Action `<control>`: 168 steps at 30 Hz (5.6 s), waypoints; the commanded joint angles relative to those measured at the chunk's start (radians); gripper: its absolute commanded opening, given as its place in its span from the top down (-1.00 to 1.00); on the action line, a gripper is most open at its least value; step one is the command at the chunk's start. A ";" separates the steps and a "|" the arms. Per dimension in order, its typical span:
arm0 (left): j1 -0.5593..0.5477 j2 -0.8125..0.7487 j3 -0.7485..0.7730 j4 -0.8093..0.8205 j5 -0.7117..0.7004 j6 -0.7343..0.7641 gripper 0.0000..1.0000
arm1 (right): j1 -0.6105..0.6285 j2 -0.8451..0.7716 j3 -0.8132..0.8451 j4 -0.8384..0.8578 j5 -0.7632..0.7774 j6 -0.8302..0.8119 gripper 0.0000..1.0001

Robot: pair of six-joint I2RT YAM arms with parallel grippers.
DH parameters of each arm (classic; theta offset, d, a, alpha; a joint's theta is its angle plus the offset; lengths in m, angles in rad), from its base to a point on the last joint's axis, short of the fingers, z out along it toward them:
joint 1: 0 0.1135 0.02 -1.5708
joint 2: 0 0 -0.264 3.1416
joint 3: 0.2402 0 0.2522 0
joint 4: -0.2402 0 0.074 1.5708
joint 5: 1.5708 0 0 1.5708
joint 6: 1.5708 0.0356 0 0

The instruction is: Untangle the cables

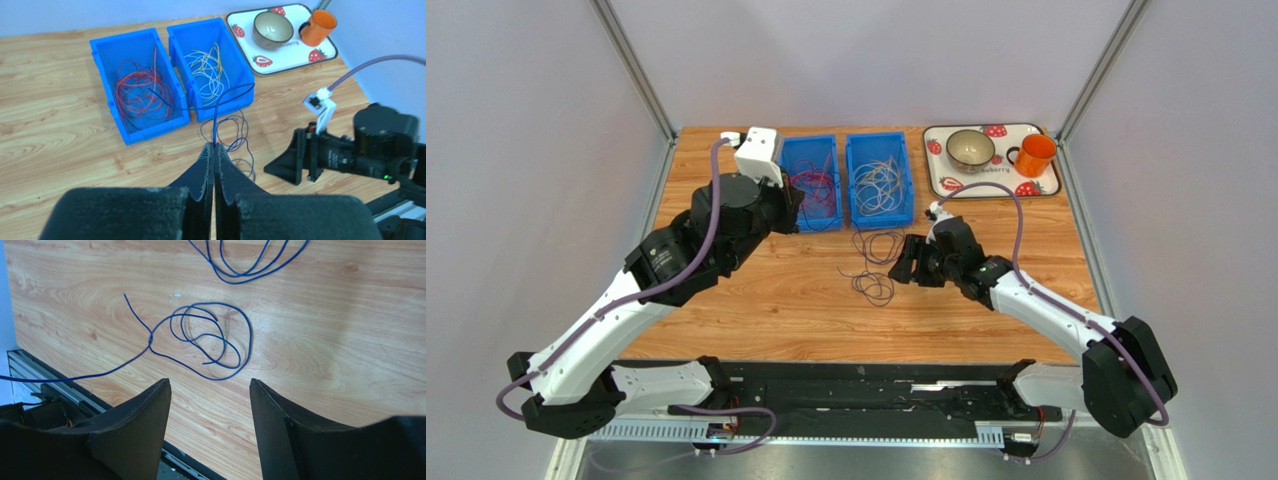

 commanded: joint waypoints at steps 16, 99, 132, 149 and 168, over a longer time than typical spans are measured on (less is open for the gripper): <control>0.023 -0.040 -0.035 0.046 0.015 0.009 1.00 | 0.202 0.326 0.152 0.027 0.108 -0.013 -0.19; 0.416 0.237 0.240 0.130 0.067 0.146 1.00 | -0.008 -0.175 0.088 -0.364 0.338 -0.105 1.00; 0.565 0.802 0.444 0.162 0.306 0.012 1.00 | -0.007 -0.258 0.109 -0.401 0.297 -0.116 1.00; 0.580 0.978 0.362 0.196 0.438 -0.028 1.00 | -0.007 -0.243 0.137 -0.402 0.262 -0.109 1.00; 0.579 0.887 0.068 0.378 0.515 -0.084 0.33 | 0.010 -0.251 0.153 -0.398 0.248 -0.093 1.00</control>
